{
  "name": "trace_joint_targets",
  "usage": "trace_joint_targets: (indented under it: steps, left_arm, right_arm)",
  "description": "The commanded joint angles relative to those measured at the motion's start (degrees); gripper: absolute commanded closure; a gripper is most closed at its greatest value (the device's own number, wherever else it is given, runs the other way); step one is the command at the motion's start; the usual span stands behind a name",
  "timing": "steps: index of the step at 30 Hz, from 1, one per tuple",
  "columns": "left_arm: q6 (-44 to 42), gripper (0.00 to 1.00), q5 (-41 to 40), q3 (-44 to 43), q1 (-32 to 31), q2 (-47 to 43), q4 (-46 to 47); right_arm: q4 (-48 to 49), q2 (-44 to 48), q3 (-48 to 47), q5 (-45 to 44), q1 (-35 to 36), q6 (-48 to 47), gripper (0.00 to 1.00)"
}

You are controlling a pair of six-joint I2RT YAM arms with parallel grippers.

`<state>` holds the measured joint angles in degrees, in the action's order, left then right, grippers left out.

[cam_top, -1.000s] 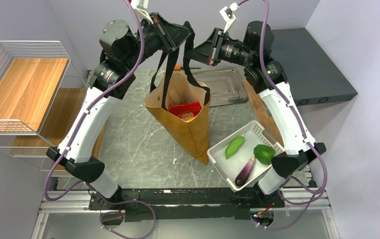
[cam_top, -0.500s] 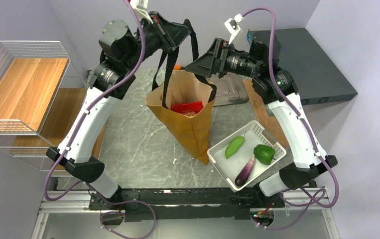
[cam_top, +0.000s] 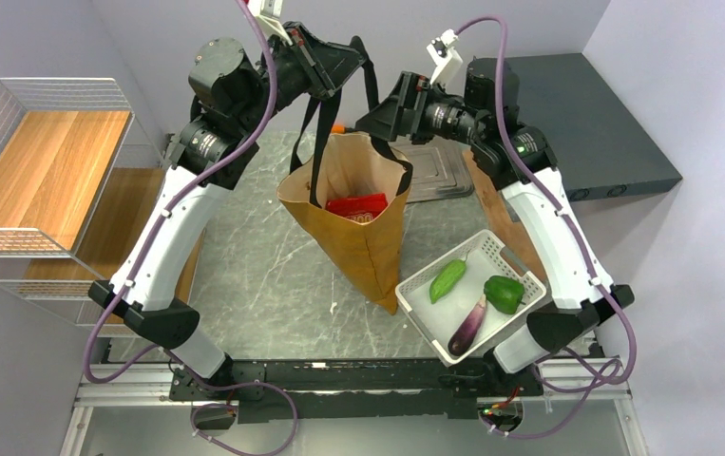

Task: Place the food into the grocery bag and tie it
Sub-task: Tie the grocery bag at the center of the board.

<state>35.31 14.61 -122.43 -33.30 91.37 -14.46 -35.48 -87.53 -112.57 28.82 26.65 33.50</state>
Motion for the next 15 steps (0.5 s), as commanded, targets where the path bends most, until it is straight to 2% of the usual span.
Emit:
trace_joint_targets:
  steps: [1, 6, 8, 15]
  left_arm:
    - [0.58, 1.0, -0.36, -3.22, 0.03, -1.83, 8.36]
    - [0.55, 1.0, -0.55, -2.65, 0.08, -1.95, 8.72]
    - [0.5, 1.0, -0.61, -2.66, 0.14, -1.8, 8.83]
    - [0.8, 1.0, -0.25, -4.56, 0.33, -0.16, 8.85]
  right_arm:
    - [4.27, -1.86, -3.75, 2.21, -0.01, 0.69, 0.17]
    - [11.46, -1.63, -4.0, 8.29, -0.12, 5.89, 0.5]
    - [15.47, -0.68, -3.3, 10.39, -0.05, 8.55, 0.59]
    - [28.52, 1.39, -1.15, 16.18, -0.1, 17.97, 0.6]
